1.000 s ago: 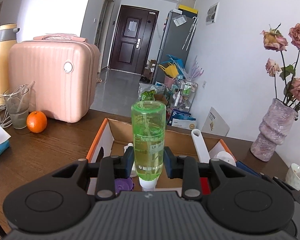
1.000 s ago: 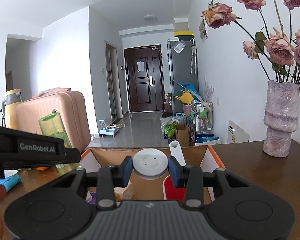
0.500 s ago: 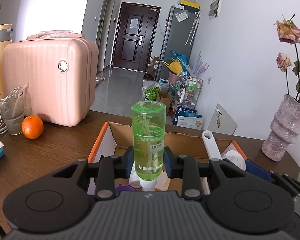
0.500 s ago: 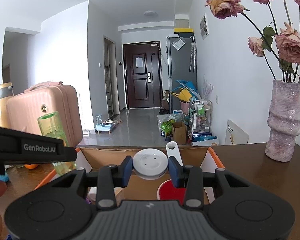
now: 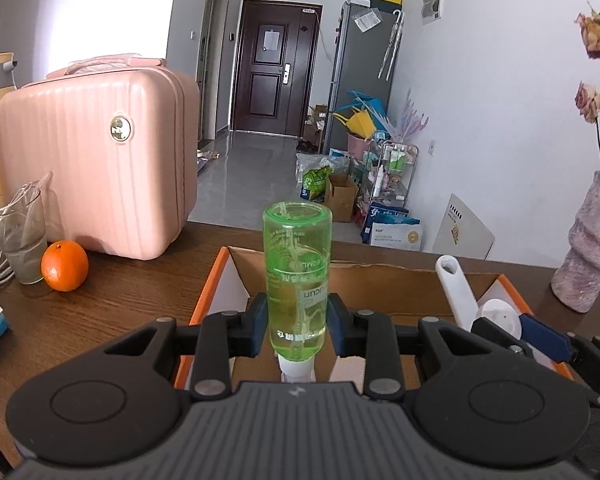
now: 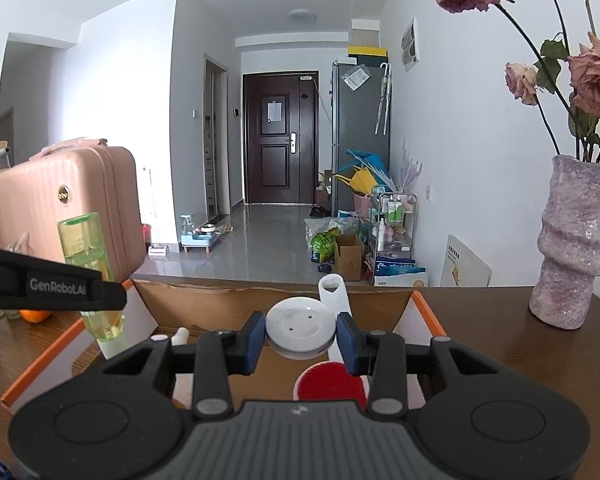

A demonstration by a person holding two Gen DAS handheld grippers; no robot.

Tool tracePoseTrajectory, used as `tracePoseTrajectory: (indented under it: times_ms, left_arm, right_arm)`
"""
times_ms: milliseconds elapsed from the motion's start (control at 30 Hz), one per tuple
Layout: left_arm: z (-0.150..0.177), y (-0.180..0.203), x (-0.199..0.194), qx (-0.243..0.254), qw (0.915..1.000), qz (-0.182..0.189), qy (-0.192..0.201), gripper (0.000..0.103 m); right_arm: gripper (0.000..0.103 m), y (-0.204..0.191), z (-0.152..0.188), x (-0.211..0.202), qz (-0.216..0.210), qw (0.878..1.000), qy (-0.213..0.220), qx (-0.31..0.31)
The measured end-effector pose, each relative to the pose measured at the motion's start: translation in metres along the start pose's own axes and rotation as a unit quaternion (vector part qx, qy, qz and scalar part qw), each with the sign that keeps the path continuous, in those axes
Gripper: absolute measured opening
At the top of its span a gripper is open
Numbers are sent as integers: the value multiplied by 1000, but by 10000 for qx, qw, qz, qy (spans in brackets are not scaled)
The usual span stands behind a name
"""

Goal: Organize rigid objects
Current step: 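Lower the green bottle and white disc into the red box and open both tools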

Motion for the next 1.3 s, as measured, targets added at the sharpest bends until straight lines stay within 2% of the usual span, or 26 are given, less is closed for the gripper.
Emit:
tracePoseTrajectory:
  times_ms: [267, 567, 600, 633, 667, 733, 800, 900, 967, 1300]
  left_arm:
    - [4, -1, 16, 115, 9998, -33, -134, 32]
    - [8, 1, 16, 178, 9997, -39, -165, 32]
    - [7, 1, 15, 177, 9997, -43, -138, 34]
    - [6, 1, 14, 183, 9997, -65, -117, 49]
    - [6, -1, 13, 168, 9998, -98, -107, 75]
    - [3, -5, 10, 99, 9996, -252, -10, 103]
    - [0, -7, 6, 142, 9993, -325, 117, 102]
    - [-2, -11, 6, 72, 9995, -282, 94, 103]
    - [-2, -12, 7, 47, 9995, -314, 72, 103]
    - [-1, -15, 8, 4, 9993, -375, 27, 103]
  right_arm:
    - [38, -1, 6, 10, 24, 9999, -110, -95]
    - [38, 0, 7, 11, 58, 9999, -127, -77]
    - [38, 1, 7, 12, 67, 9998, -150, -70]
    - [38, 2, 8, 13, 84, 9998, -194, -59]
    - [40, 4, 9, 14, 125, 9997, -212, -24]
    - [57, 7, 10, 14, 193, 9995, -241, 49]
    - [80, 11, 9, 13, 199, 9995, -185, 145]
    - [102, 15, 9, 11, 298, 9993, -128, 206]
    - [103, 17, 9, 12, 401, 9989, -96, 209]
    - [103, 18, 11, 15, 385, 9989, -190, 184]
Point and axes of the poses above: each gripper's, at about its wrist camera, not at the fingertips, and x roughly the way its jaws point, y to its right, z to its underside, the point moved 10 cm from there along x, roughly the way its jaws point, and after that the axes turned 2 degrees about -z, right-handed, at the moved point
